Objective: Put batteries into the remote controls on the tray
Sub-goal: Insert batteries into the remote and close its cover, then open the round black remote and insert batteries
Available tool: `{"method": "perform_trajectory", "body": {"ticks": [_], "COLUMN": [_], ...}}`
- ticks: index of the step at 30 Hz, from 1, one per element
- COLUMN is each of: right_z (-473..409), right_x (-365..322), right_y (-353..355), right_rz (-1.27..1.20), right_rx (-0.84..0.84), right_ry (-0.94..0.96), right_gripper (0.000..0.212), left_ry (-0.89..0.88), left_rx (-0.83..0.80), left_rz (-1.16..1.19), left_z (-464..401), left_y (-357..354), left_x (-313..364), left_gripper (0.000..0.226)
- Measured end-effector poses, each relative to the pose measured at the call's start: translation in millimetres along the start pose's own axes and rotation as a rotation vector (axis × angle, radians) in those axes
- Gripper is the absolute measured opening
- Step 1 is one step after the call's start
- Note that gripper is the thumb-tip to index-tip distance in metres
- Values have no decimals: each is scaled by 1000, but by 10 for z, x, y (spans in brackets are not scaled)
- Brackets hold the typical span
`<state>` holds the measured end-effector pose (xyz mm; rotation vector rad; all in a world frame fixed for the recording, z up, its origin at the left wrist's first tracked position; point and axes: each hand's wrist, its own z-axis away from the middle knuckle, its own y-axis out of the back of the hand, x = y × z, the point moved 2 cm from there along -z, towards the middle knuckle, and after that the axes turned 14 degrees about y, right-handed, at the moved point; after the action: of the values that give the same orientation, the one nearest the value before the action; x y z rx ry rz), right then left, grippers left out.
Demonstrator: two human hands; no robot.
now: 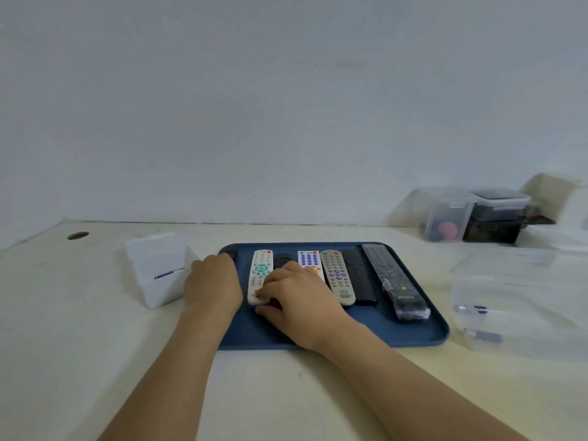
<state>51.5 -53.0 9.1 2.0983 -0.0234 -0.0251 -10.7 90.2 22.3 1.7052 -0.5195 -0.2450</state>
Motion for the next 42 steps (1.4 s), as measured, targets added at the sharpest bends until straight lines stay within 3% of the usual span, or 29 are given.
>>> {"method": "perform_trajectory", "body": {"ticks": [5, 13, 15, 17, 19, 21, 23, 26, 28, 31, 42], "right_z": [31, 111, 130, 146, 150, 139, 127, 132, 160, 238, 319], "right_x": [100, 249, 265, 262, 257, 289, 340, 414, 463, 562, 622], "right_y": [79, 168, 206, 246, 298, 355, 412, 518, 599, 690, 731], "right_rz": [-76, -151, -165, -198, -408, -667, -887, -1231, -1327, -1207, -1157], "right_rx": [112, 137, 136, 168, 314, 501, 616, 682, 684, 645, 587], "right_ry": [17, -53, -85, -130, -273, -454, -608, -718, -697, -652, -604], "right_gripper": [18, 13, 11, 10, 11, 10, 8, 23, 28, 25, 22], "left_ry": [25, 57, 82, 137, 168, 192, 129, -73, -232, -341, -401], "left_rx": [13, -50, -35, 9, -40, -281, -483, -580, -576, -564, -581], "left_rz": [54, 116, 196, 410, 875, 1429, 1641, 1555, 1412, 1314, 1274], "left_z": [41, 44, 38, 3, -19, 30, 109, 279, 398, 521, 517], "left_y": [-9, -4, 13, 46, 95, 203, 301, 348, 337, 315, 323], "left_x": [55, 49, 35, -5, -18, 28, 105, 234, 321, 422, 416], "left_gripper": [38, 44, 37, 27, 22, 18, 18, 23, 20, 15, 15]}}
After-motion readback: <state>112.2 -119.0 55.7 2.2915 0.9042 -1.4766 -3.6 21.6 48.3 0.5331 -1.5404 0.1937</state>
